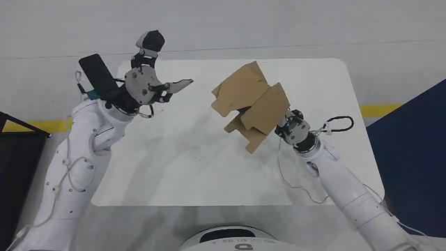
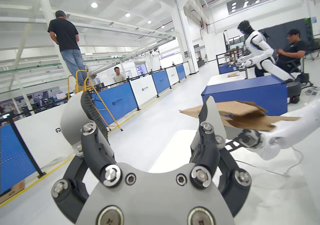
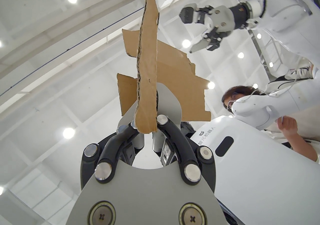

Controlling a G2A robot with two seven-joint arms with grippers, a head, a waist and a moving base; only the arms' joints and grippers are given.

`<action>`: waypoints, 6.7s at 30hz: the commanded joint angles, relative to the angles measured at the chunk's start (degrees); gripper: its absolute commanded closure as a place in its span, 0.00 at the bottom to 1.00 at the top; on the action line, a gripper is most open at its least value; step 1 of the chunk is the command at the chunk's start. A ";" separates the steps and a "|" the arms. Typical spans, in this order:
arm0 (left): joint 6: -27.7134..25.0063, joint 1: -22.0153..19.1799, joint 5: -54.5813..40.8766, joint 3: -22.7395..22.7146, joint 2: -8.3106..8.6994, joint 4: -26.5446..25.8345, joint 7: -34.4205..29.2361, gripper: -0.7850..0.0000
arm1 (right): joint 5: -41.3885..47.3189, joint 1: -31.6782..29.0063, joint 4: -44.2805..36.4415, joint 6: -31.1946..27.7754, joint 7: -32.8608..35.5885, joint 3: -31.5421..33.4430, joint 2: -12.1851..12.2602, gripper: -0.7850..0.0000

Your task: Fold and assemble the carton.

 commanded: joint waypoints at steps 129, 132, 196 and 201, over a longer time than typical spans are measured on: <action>-3.18 0.21 2.37 10.27 -3.23 3.49 -5.68 0.00 | 7.50 0.00 6.77 13.01 -17.29 4.54 -6.86 1.00; 1.27 0.45 0.11 11.58 -3.90 2.51 -3.77 0.00 | 8.59 0.10 7.06 11.78 -18.07 4.63 -7.26 1.00; 10.66 -5.80 -33.12 19.88 -10.42 4.93 -26.63 0.00 | -2.88 -1.48 6.97 3.88 -8.34 6.73 -9.94 1.00; 9.33 -6.61 -34.79 19.94 -10.66 5.08 -28.65 0.04 | -2.58 -1.56 6.99 3.89 -8.07 6.91 -10.22 1.00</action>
